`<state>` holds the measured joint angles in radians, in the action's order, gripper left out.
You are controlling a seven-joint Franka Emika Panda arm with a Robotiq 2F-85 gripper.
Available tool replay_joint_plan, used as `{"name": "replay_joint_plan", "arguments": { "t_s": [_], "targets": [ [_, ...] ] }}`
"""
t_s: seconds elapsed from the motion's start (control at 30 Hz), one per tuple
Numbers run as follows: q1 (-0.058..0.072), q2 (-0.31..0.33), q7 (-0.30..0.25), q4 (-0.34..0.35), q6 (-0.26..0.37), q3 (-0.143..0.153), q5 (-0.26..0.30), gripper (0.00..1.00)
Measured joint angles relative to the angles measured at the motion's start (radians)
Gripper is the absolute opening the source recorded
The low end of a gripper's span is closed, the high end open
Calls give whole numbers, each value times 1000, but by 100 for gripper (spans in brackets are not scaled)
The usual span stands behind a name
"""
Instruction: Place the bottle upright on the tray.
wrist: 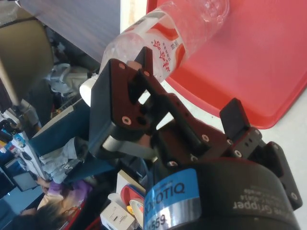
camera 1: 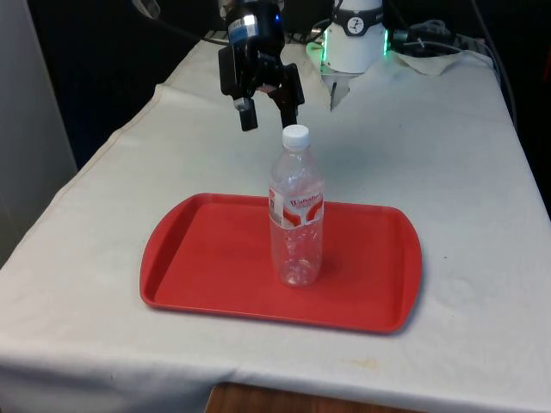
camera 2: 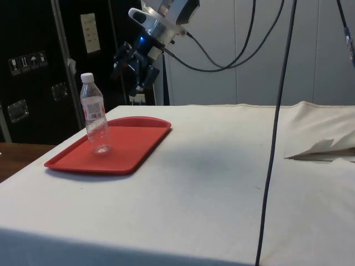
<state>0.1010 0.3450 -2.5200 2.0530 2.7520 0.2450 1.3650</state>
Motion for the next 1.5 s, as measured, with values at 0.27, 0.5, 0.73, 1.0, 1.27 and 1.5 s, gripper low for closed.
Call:
{"name": "replay_joint_plan", "arguments": {
  "t_s": [0.27,0.5,0.73,1.0,1.27,1.5],
  "targets": [
    [1,-1,1,0,-3,0,0,100],
    [1,-26,0,4,-3,1,0,100],
    [0,-67,0,18,-3,2,0,100],
    [0,-110,0,40,-3,2,0,100],
    [0,-158,-2,62,-3,3,0,100],
    [0,-195,-2,79,-3,3,0,100]
  ]
}}
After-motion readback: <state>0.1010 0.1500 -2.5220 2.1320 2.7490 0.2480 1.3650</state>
